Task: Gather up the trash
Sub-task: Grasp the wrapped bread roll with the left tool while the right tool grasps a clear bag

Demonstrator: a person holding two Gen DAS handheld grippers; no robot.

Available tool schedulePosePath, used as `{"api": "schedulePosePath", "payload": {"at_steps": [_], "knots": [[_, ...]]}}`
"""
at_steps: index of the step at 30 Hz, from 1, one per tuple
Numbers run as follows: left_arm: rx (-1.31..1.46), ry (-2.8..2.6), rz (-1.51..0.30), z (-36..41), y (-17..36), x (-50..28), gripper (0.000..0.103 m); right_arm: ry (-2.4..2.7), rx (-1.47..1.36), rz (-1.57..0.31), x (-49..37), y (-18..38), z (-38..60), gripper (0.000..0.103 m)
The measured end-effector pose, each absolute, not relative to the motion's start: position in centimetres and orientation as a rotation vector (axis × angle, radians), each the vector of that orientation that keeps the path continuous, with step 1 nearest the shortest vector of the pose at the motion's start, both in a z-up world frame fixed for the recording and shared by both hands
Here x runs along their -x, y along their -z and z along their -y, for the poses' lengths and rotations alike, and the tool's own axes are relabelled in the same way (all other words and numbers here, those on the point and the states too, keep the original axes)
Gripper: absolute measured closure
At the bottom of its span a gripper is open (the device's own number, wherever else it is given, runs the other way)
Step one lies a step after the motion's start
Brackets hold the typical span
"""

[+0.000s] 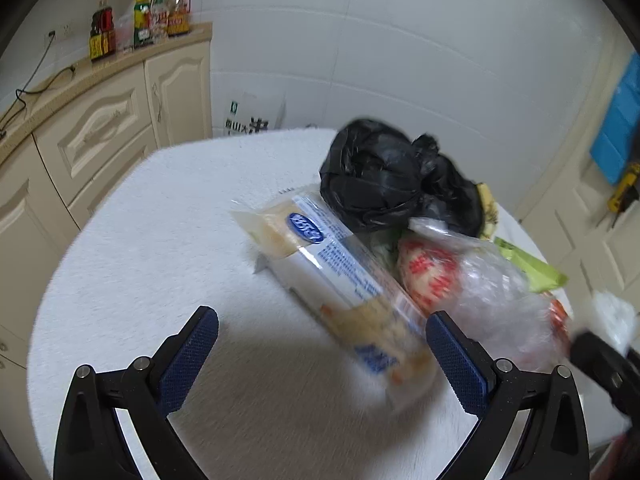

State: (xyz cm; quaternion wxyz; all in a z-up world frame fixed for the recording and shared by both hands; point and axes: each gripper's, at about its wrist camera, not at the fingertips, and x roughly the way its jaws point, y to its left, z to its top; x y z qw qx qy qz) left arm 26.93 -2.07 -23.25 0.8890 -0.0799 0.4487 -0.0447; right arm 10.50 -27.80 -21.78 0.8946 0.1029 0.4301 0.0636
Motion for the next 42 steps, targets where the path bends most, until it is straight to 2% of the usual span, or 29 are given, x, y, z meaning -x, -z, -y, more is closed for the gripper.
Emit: {"api": "schedulePosePath", "payload": {"at_steps": [3,4,5,6,7,8,14,19,22,27,30,32,35,42], "knots": [[0.231,0.109,-0.946,2.3,24.6,-29.4,0.0,-0.131,-0.227,-0.895,-10.4,21.9,28.0,0.051],[0.248,0.116,-0.95,2.3,24.9,-30.0,0.004,-0.131,-0.227,-0.894,-10.4,21.8,28.0,0.051],[0.276,0.144,-0.954,2.3,25.1,-30.5,0.017,-0.127,-0.224,-0.887,-10.2,21.8,28.1,0.051],[0.292,0.172,-0.951,2.2,25.1,-30.8,0.023,-0.128,-0.225,-0.886,-10.1,21.7,28.1,0.051],[0.287,0.191,-0.945,2.4,25.0,-31.0,0.037,-0.129,-0.225,-0.884,-9.9,21.7,28.1,0.051],[0.267,0.21,-0.936,2.6,24.9,-31.3,0.045,-0.131,-0.226,-0.883,-9.7,21.6,28.2,0.051],[0.276,0.242,-0.922,1.0,25.0,-32.4,0.056,-0.131,-0.246,-0.88,-8.7,21.7,28.4,0.051],[0.215,0.237,-0.901,-0.6,24.7,-32.4,0.061,-0.13,-0.263,-0.879,-7.8,21.7,29.1,0.051],[0.192,0.244,-0.911,0.0,25.1,-31.7,0.06,-0.13,-0.27,-0.88,-7.5,21.7,29.3,0.051],[0.17,0.203,-0.957,1.3,26.5,-33.3,0.047,-0.132,-0.279,-0.884,-7.1,21.9,29.0,0.051],[0.117,0.176,-0.93,2.5,27.6,-33.7,0.047,-0.137,-0.277,-0.878,-6.7,21.6,28.8,0.051],[0.131,0.201,-0.932,3.0,27.5,-34.4,0.058,-0.134,-0.271,-0.872,-6.3,21.3,28.8,0.051],[0.129,0.237,-0.924,3.2,27.1,-33.8,0.066,-0.125,-0.273,-0.863,-5.6,20.9,29.1,0.051],[0.115,0.26,-0.89,2.8,25.4,-29.8,0.068,-0.112,-0.284,-0.837,-4.4,20.3,29.7,0.051]]}}
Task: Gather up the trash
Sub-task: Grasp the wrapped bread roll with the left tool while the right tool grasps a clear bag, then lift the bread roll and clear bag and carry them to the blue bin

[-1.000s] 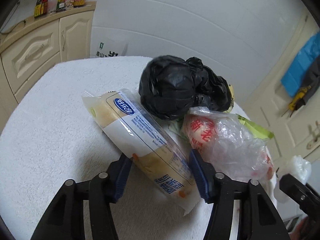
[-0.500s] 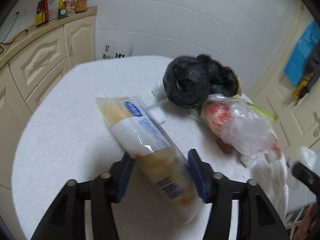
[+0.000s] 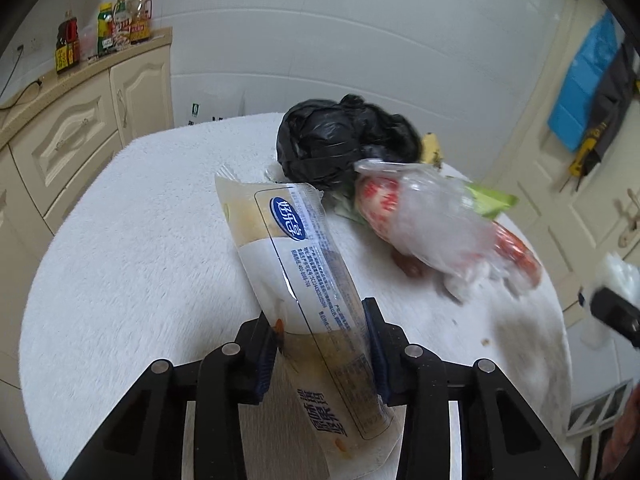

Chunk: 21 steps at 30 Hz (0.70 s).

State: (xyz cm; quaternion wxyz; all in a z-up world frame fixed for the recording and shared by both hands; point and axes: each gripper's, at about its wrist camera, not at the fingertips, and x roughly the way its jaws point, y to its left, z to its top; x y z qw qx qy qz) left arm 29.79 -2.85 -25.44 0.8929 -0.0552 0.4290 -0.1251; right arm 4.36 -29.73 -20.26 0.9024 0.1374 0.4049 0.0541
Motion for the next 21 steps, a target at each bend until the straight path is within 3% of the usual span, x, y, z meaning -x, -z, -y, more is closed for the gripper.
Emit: {"api": "schedulePosePath", "payload": {"at_steps": [21], "knots": [[0.016,0.41,-0.61,9.2,11.1,-15.1,0.068,-0.023,-0.326,-0.629,2.1,13.7,37.0,0.051]]}}
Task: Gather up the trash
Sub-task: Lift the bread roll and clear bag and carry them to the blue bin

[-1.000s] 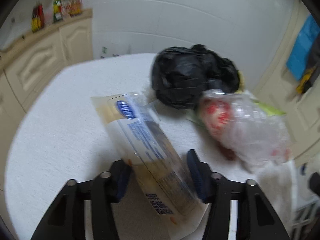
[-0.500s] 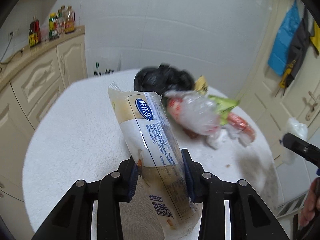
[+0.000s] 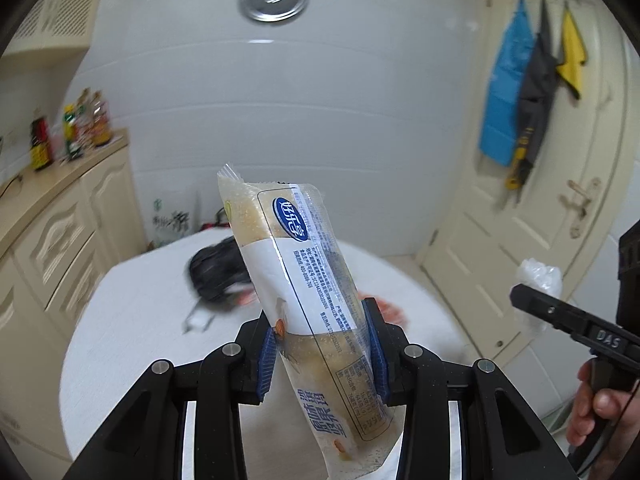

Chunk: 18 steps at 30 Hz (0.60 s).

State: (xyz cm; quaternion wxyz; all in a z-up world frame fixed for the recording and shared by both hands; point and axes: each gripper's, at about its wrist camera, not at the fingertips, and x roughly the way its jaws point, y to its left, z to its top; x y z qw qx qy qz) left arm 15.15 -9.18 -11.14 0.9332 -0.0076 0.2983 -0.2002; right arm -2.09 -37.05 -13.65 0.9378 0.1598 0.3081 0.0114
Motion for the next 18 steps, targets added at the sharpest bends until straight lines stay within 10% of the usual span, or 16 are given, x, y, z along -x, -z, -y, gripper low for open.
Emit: {"api": "schedulePosePath", "payload": {"at_steps": [18], "knots": [[-0.09,0.77,-0.678,28.4,13.3,-17.8,0.068,0.345,-0.458,-0.568,9.7,14.0,55.3,0.051]]}}
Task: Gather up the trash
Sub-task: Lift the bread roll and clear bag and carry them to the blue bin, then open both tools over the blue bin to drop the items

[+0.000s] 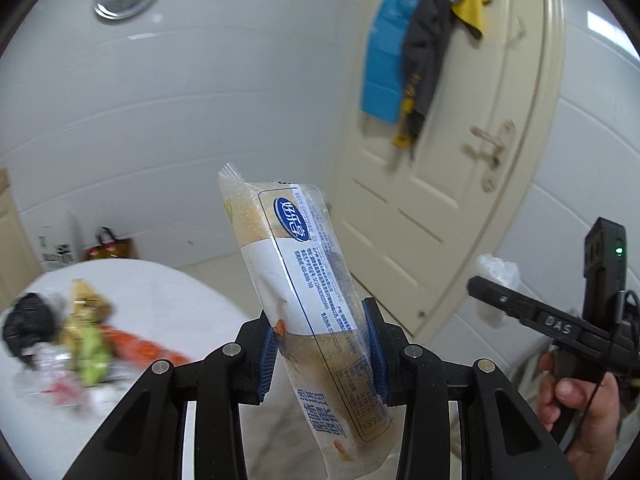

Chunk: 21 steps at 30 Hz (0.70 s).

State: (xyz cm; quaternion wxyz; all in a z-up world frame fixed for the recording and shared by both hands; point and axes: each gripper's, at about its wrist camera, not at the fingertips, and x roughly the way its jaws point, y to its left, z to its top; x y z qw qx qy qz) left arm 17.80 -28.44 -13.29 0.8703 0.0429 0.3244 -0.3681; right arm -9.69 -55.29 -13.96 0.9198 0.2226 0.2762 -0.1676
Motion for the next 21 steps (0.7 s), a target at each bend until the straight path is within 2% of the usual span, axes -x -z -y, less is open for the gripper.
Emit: {"api": "schedulePosePath", "payload": {"at_steps": [21], "knots": [[-0.35,0.882,-1.109,45.6,29.0,-29.3,0.068,0.503,-0.781,-0.753,9.1,30.1,69.7,0.051]]}}
